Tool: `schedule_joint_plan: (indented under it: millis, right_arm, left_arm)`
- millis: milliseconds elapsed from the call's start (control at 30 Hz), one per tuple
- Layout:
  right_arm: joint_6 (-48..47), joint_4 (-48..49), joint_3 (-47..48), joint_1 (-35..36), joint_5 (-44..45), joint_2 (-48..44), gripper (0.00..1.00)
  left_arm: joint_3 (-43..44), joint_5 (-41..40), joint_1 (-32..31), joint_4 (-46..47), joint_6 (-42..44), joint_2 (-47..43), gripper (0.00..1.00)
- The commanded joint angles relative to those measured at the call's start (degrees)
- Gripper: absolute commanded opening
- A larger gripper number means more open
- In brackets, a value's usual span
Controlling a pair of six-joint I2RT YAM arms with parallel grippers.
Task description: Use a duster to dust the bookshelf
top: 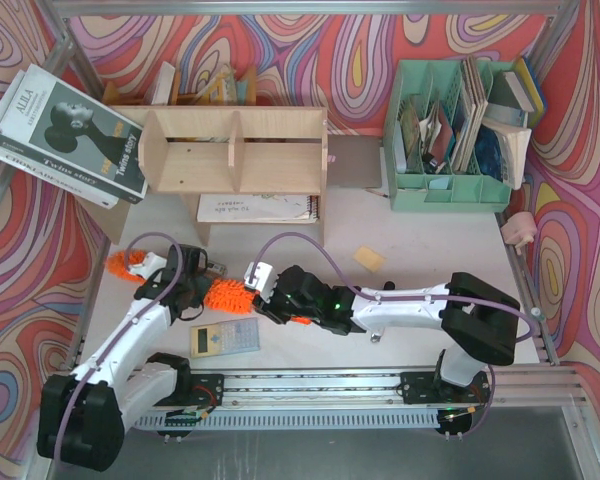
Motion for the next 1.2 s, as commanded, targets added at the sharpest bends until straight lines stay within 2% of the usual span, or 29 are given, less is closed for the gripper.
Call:
schedule_joint_plan:
  millis: [0, 167, 200, 367, 500, 667, 900, 1167]
  right_arm:
    - [1.21, 2.29, 2.04, 0.43, 0.27, -1.03, 0.00]
    - [2.13, 2.45, 2.38, 0.41, 0.83, -0.10, 0.01]
    - [2.29, 2.29, 2.46, 0.47, 1.15, -0.22, 0.04]
    - [1.50, 1.79, 1.56, 0.76, 1.97, -2.25, 0.25]
    - [0.58, 1.09, -0.08, 1.35, 1.49, -4.23, 0.41]
    - [0.81, -0.08, -1.97, 2.53, 1.50, -5.58, 0.53]
    - [1.20, -0.61, -2.99, 5.04, 3.22, -6.06, 0.60]
    - [1.46, 0.00, -4.32, 6.13, 4.21, -7.06, 0.59]
  left_arm:
    - [2.13, -0.24, -0.32, -2.69, -0.23, -0.70, 0.27]
    - [4.08, -2.69, -1.38, -10.15, -3.72, -2.58, 0.03]
    - [4.45, -3.73, -2.03, -12.30, -4.88, -3.52, 0.00]
    - [8.36, -11.71, -6.93, -23.16, -11.71, -7.67, 0.00]
    - [11.38, -14.29, -8.04, -29.53, -14.15, -9.97, 0.00]
    - [14.16, -15.08, -8.23, -31.99, -14.30, -12.21, 0.00]
    - [16.82, -16.14, -8.40, -35.42, -14.41, -13.27, 0.00]
    - [18.12, -17.52, -8.36, -37.86, -14.72, -15.27, 0.00]
